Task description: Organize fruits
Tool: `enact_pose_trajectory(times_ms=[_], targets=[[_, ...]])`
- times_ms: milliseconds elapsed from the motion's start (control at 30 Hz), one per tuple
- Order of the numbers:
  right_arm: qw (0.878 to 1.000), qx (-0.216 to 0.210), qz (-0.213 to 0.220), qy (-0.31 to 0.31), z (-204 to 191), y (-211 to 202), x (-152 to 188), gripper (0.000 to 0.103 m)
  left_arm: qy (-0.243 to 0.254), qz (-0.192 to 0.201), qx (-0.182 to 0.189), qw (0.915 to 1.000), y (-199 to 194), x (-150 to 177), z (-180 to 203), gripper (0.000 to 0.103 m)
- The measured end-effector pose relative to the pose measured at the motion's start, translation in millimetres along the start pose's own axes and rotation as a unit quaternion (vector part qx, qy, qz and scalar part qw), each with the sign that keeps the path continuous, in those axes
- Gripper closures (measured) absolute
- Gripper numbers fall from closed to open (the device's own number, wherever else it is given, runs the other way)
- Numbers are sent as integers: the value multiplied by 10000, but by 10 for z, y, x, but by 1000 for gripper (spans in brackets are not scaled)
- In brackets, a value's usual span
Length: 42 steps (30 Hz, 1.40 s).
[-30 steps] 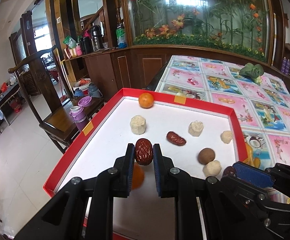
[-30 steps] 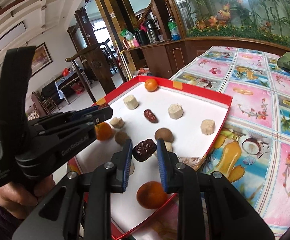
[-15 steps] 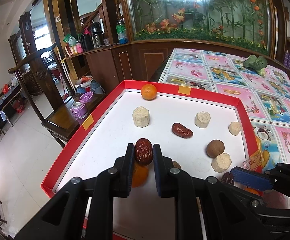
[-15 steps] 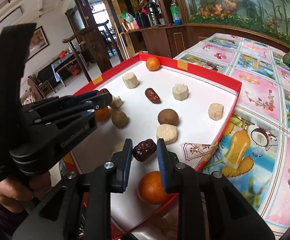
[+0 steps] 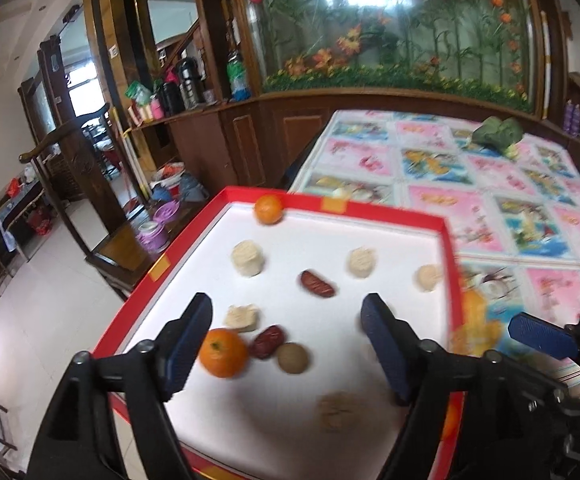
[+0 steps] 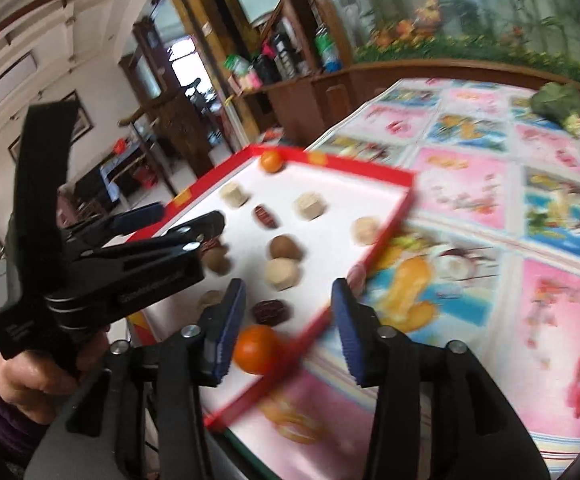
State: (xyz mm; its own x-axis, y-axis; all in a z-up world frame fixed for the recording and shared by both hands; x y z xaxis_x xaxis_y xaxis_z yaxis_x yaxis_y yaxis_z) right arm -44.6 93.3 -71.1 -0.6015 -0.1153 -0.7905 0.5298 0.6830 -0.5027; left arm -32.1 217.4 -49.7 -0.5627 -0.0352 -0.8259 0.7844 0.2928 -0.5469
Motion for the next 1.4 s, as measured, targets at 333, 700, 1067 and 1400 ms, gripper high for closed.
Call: enact_pose_trajectory(times_ms=[333,700,1067,1400], targets=[[9962,334,382,707,650,-370,-50,48,-184,371,449,9981,-405,-184,347,0],[9956,421,551,633,647,-464,-92,43,-260,584,207,9977,-508,-272,240,0],[9941,645,873,35,226,-589,-258,31,-292,926,-152,9952,-624,-332,-45,0],[9828,1027,1475,-430,-36,-790,-429,8,-337,935,-335,9945,-672,-301,-213,0]])
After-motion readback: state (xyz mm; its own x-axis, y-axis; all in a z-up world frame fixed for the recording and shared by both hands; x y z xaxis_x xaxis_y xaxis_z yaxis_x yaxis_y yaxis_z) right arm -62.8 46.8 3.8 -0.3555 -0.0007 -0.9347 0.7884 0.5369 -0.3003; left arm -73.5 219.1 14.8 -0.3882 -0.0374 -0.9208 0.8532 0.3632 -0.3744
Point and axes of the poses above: each gripper's, at about its wrist camera, not at the fingertips, and y roughly the way its jaws point, z to its right, x to its underside, the point moved 9 cm from there along y, roughly the way its jaws point, and after that the axes turned 5 degrees about z, right-handed, at the moved point
